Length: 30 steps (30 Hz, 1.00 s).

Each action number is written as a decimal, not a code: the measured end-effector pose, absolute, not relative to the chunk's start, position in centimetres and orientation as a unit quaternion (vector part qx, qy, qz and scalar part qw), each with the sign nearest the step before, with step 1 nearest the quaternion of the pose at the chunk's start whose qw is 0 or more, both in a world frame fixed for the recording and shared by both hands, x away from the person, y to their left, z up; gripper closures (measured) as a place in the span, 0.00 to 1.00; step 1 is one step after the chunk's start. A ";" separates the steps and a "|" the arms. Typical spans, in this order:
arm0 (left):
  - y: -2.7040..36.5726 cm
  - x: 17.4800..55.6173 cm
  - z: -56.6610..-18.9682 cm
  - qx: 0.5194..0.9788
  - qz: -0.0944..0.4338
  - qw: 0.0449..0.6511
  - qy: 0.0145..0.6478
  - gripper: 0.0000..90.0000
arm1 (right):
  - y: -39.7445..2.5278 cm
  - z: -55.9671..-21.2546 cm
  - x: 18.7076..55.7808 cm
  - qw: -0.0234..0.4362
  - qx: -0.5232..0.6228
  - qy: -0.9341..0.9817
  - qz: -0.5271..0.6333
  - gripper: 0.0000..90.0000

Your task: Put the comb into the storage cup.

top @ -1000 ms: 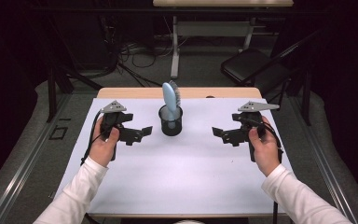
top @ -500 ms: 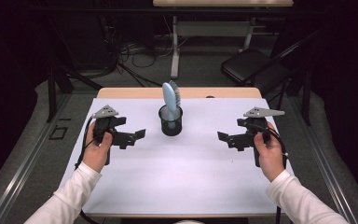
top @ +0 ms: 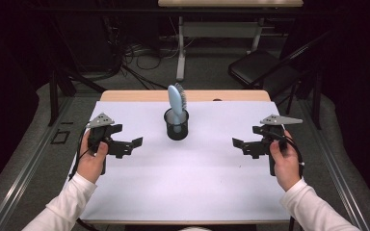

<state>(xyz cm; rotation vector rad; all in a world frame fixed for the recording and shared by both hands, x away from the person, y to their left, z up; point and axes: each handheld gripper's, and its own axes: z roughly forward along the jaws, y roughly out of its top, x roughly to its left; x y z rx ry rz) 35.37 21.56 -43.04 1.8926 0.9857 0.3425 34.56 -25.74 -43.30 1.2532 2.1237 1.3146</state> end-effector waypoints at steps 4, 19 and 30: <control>21.7 35.3 -43.1 0.772 0.140 0.470 0.404 0.03 | -26.2 -43.4 34.4 0.174 0.446 0.746 0.463 0.05; 22.2 34.8 -43.7 0.767 0.139 0.474 0.409 0.03 | -26.8 -44.2 33.9 0.170 0.452 0.745 0.460 0.05; 22.8 34.3 -45.5 0.761 0.136 0.476 0.420 0.03 | -27.3 -45.6 33.3 0.167 0.462 0.738 0.462 0.06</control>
